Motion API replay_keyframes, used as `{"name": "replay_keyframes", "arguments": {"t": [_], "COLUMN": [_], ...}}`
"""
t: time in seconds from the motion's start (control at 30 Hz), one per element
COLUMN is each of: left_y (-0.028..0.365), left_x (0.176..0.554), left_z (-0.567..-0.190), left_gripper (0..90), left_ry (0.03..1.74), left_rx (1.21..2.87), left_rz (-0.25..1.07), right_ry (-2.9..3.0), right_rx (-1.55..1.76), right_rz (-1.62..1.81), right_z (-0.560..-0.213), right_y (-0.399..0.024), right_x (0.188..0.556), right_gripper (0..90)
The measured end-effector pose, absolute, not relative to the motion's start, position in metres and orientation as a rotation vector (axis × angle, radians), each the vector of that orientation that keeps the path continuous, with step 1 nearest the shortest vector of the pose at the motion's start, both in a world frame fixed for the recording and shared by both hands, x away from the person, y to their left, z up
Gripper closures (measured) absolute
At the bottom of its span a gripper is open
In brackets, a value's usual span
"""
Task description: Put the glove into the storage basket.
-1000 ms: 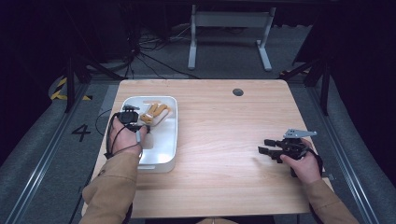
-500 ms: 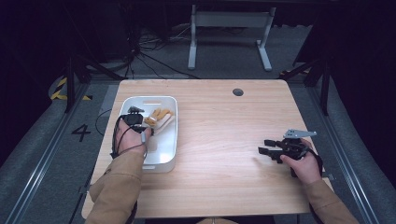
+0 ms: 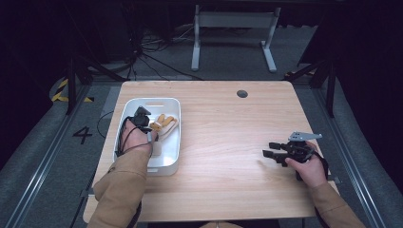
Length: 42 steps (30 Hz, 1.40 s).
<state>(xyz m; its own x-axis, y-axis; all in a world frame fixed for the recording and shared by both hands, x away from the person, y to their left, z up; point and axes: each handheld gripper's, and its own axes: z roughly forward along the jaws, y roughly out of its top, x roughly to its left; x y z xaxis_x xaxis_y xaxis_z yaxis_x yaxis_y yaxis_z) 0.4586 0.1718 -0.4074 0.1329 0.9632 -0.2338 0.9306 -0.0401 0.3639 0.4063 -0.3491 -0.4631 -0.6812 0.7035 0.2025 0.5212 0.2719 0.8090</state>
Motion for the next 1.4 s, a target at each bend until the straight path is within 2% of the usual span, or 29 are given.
{"name": "replay_keyframes", "arguments": {"t": [0.53,1.0,1.23,1.4], "left_y": [0.17,0.164,0.16,0.153], "left_x": [0.459,0.463,0.463,0.461], "left_z": [-0.414,-0.419,-0.42,-0.418], "left_gripper": [73.1,68.4,38.3,25.3], "left_ry": [1.851,1.86,1.855,1.856], "left_rx": [1.969,1.991,2.007,2.061], "left_rz": [0.102,0.067,0.118,0.138], "right_ry": [2.343,2.345,2.343,2.344], "right_rx": [1.149,1.151,1.167,1.168], "right_rz": [1.371,1.373,1.367,1.372], "right_z": [-0.464,-0.465,-0.465,-0.464], "right_y": [-0.35,-0.35,-0.351,-0.351], "right_x": [0.406,0.406,0.406,0.405], "right_gripper": [43.0,42.4,39.9,39.9]}}
